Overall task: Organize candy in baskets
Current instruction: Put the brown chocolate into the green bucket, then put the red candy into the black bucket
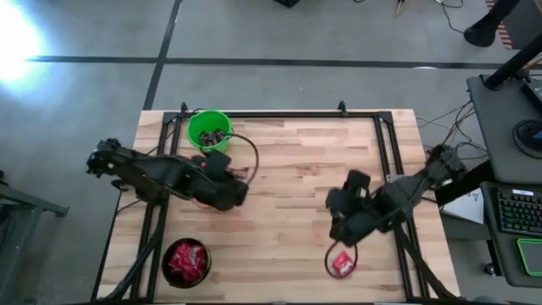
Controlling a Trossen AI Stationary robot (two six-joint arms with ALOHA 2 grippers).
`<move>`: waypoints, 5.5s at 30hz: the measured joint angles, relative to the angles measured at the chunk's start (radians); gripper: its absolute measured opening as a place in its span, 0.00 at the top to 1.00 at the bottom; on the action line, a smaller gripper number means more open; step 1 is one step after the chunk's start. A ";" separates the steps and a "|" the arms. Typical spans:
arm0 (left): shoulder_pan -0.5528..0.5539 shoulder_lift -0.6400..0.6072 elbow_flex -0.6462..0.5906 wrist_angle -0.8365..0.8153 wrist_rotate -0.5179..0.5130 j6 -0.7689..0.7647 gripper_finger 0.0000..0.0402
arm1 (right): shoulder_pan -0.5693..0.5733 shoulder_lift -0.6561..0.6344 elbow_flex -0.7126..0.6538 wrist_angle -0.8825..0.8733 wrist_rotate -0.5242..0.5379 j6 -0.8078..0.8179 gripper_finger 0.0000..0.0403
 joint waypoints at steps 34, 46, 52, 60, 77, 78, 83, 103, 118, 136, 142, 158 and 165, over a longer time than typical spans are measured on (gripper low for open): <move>0.040 -0.159 -0.106 -0.222 0.193 -0.175 0.98 | -0.333 -0.177 -0.196 0.002 0.014 -0.120 0.41; 0.114 -0.242 -0.106 -0.221 0.081 -0.055 0.98 | -0.439 -0.174 -0.196 0.059 0.016 -0.060 0.41; 0.304 -0.290 -0.106 -0.222 0.069 0.150 0.98 | -0.482 -0.152 -0.196 0.097 0.014 -0.049 0.41; 0.564 -0.305 -0.106 -0.220 0.086 0.418 0.98 | -0.535 -0.144 -0.196 0.095 0.011 -0.028 0.41; 0.790 -0.213 -0.106 -0.134 0.195 0.741 0.98 | -0.614 -0.144 -0.197 0.083 0.015 -0.130 0.41; 0.798 -0.207 -0.106 -0.127 0.194 0.760 0.98 | -0.620 -0.144 -0.197 0.083 0.015 -0.131 0.41; 0.841 -0.176 -0.106 -0.088 0.194 0.830 0.98 | -0.639 -0.145 -0.197 0.084 0.015 -0.136 0.41; 0.933 -0.165 -0.105 0.017 0.273 0.988 0.67 | -0.655 -0.144 -0.214 0.080 -0.101 -0.150 0.41; 0.867 -0.166 -0.104 0.005 0.508 0.990 0.65 | -0.611 -0.144 -0.229 0.015 -0.532 0.058 0.41; 0.529 -0.157 -0.104 0.280 0.510 0.812 0.65 | -0.123 -0.142 -0.230 0.024 -0.620 0.411 0.41; 0.376 -0.126 -0.104 0.373 0.508 0.658 0.65 | 0.047 -0.136 -0.230 0.037 -0.587 0.421 0.41; 0.045 -0.026 -0.105 0.563 0.401 0.299 0.65 | 0.215 0.018 -0.233 0.036 -0.527 0.555 0.41; 0.012 -0.024 -0.105 0.565 0.392 0.282 0.65 | 0.222 0.063 -0.244 0.036 -0.401 0.674 0.41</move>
